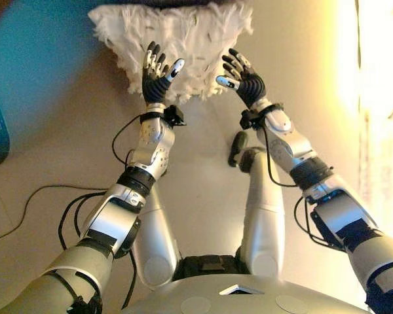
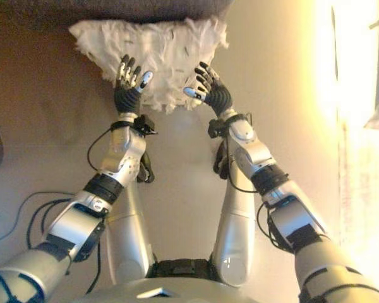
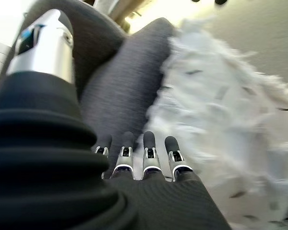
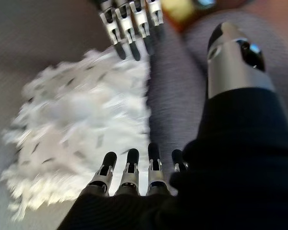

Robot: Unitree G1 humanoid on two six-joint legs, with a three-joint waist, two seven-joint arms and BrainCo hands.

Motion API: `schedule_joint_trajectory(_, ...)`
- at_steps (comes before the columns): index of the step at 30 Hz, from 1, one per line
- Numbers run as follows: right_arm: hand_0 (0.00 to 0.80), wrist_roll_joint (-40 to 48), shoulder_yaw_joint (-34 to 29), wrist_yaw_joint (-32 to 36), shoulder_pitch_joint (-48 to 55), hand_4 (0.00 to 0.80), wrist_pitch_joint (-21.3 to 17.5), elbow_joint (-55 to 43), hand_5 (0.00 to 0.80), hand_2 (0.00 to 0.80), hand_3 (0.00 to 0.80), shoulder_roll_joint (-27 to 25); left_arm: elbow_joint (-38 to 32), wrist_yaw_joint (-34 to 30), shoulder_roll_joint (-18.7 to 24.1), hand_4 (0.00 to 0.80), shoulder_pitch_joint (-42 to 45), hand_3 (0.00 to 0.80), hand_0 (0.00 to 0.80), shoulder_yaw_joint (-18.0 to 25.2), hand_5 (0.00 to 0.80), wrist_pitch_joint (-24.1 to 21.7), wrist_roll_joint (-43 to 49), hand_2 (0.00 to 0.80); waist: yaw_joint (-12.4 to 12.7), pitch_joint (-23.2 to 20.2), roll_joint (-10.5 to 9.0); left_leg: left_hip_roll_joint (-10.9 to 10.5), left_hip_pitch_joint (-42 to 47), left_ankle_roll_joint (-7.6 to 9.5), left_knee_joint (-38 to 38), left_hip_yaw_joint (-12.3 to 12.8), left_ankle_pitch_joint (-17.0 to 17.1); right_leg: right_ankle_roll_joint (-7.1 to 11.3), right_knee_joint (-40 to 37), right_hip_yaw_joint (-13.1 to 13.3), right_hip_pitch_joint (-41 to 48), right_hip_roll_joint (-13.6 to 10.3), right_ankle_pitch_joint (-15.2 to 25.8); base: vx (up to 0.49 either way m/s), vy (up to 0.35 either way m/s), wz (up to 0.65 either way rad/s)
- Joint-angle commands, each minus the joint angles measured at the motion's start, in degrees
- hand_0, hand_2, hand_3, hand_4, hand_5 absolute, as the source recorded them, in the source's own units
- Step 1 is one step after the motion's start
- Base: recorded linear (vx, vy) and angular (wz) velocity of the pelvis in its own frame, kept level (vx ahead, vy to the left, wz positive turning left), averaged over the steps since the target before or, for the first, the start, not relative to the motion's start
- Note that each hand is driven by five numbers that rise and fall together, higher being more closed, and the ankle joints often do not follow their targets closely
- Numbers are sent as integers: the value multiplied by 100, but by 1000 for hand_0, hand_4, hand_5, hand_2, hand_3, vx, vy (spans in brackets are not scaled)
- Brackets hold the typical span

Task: Pick up the cushion and take it to the sofa

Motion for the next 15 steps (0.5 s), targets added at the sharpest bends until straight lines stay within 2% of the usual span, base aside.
schedule_joint_trajectory(1, 0, 166, -236, 207, 340, 0, -339, -383, 0, 0, 0, 194, -310, 32, 131, 0, 174, 0, 0, -144, 0, 247, 310, 0, 106, -472, -97, -46, 646, 78, -1444, -297, 924, 310, -1149, 159, 1165, -355, 541, 268, -67, 18)
schedule_joint_trajectory(6, 0, 336, -403, 376, 956, 0, -239, -353, 0, 0, 0, 259, -86, -381, 143, 0, 496, 0, 0, -31, 0, 677, -161, 0, 154, -880, -178, -209, 1779, 39, -2227, -146, 1070, 446, -1993, -86, 2339, -419, 702, 154, -39, 9)
schedule_joint_trajectory(7, 0, 293, -415, 386, 1066, 0, -255, -373, 0, 0, 0, 286, -74, -490, 132, 0, 548, 0, 0, 3, 0, 700, -230, 0, 148, -956, -184, -264, 1918, 80, -2447, -96, 1253, 432, -2225, -164, 2482, -450, 876, 32, 2, 6)
schedule_joint_trajectory(8, 0, 303, -418, 434, 1221, 0, -255, -424, 0, 0, 0, 295, -104, -584, 134, 0, 658, 0, 0, 32, 0, 724, -234, 0, 146, -1026, -176, -298, 2118, 87, -2601, -70, 1290, 449, -2379, -205, 2671, -440, 917, 44, 25, 2)
schedule_joint_trajectory(12, 0, 112, -617, 844, 2300, 0, -193, -748, 0, 0, 0, 279, -463, -1284, 236, 0, 1626, 0, 0, 300, 0, 827, -97, 0, 140, -1447, -81, -467, 3122, 138, -3389, 49, 1456, 499, -3189, -319, 3632, -300, 1067, 181, 43, 0)
schedule_joint_trajectory(15, 0, -64, -826, 991, 2998, 0, 27, -972, 0, 0, 0, 243, -598, -1885, 347, 0, 2364, 0, 0, 628, 0, 959, -171, 0, 133, -1870, -24, -593, 3820, 173, -3944, 196, 1532, 532, -3795, -334, 4275, -176, 1174, 245, 45, -15)
